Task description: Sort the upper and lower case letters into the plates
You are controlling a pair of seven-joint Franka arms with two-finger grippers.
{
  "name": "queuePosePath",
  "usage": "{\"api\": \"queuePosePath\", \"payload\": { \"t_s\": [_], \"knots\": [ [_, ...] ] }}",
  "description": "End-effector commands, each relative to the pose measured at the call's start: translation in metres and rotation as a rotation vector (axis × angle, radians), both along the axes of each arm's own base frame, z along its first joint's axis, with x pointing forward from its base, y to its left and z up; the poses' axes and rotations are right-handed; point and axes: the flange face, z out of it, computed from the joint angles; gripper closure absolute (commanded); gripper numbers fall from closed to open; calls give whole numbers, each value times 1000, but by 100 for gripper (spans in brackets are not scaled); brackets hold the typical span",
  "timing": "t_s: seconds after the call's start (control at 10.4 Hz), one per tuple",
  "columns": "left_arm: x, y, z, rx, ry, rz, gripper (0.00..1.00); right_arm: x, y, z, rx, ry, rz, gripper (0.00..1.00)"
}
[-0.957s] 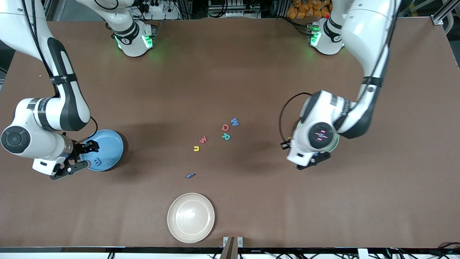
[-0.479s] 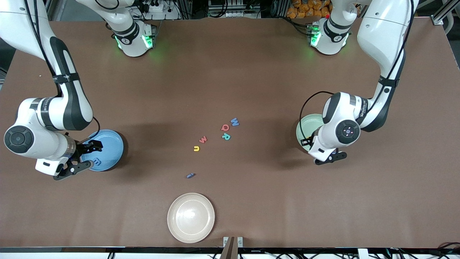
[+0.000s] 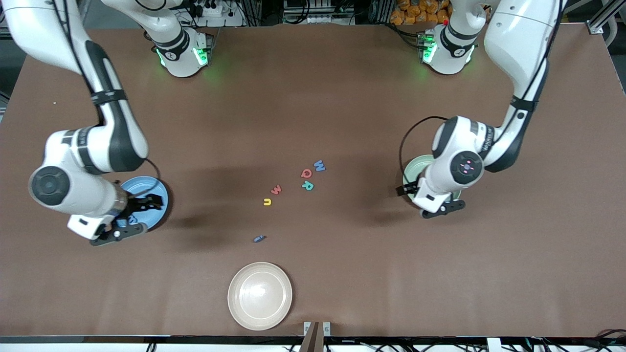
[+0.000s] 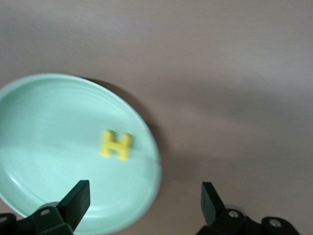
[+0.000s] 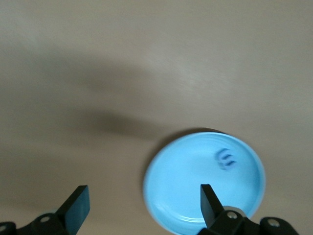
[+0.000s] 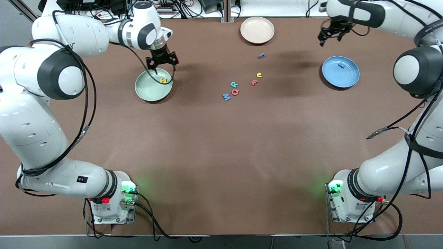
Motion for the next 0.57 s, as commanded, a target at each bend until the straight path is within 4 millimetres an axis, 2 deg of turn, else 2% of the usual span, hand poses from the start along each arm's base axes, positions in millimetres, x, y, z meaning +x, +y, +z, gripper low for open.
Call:
{"api": "queuePosePath", "payload": {
  "t_s": [0.0,0.1,0.29,0.38,0.48],
  "knots": [
    [-2,-59,17,-13,-31,118,0,3,10,-4,-8,2,-251,0],
    [-9,-98,16,-14,-35,164,0,2,18,-13,-21,9,-350,0],
    [-15,-150,1,-20,-34,192,0,2,27,-45,-49,32,-536,0],
    [-19,-178,-7,-31,-41,164,0,3,45,-61,-42,45,-610,0],
    [-25,-203,-16,-39,-42,149,0,2,66,-59,-23,45,-681,0]
  ]
}}
